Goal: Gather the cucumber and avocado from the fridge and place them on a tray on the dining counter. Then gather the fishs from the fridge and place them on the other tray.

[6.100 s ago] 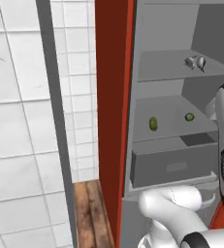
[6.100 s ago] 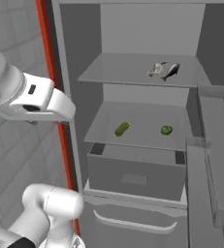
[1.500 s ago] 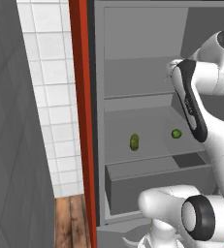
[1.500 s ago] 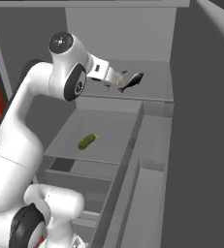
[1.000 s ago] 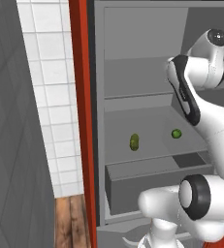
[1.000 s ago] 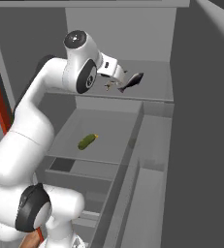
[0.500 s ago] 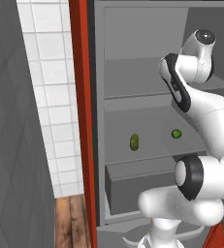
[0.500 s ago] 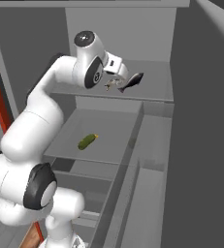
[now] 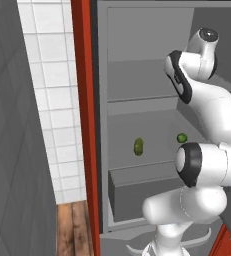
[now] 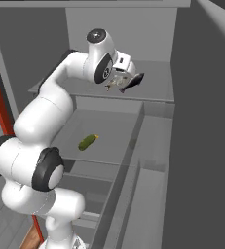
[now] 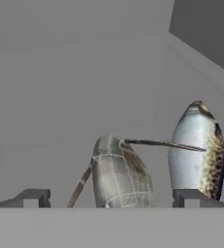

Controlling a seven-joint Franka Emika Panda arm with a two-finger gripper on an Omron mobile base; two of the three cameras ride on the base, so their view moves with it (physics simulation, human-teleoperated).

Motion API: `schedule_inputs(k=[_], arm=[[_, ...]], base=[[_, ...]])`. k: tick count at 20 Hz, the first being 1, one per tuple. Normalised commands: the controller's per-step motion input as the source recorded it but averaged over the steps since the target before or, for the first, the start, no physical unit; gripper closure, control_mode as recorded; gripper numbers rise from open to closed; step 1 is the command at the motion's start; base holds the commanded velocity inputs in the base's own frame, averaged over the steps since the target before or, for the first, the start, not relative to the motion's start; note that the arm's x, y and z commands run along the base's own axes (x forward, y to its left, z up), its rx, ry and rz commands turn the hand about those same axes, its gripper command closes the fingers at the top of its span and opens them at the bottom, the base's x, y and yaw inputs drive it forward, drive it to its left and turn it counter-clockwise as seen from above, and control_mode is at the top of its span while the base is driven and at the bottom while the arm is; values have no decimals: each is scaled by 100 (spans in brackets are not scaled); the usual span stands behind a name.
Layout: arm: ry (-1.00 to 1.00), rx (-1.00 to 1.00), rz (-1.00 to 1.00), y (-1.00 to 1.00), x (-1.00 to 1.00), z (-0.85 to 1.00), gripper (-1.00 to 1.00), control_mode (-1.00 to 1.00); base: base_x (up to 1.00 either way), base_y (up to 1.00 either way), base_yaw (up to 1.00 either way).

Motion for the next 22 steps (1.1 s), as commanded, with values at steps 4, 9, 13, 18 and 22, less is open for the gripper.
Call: schedule_inputs(k=[4, 9, 13, 18, 22], arm=[[6, 0, 0, -14, 31, -14, -100, -100], [6, 0, 0, -3, 13, -27, -100, -100], [8, 0, 0, 0, 0, -21, -100, -100], [9, 0, 0, 0, 0, -6, -100, -100], [0, 0, 0, 0, 0, -21, -100, -100]], base=[[0, 0, 0], [0, 0, 0], [0, 0, 0], [0, 0, 0], [0, 0, 0]])
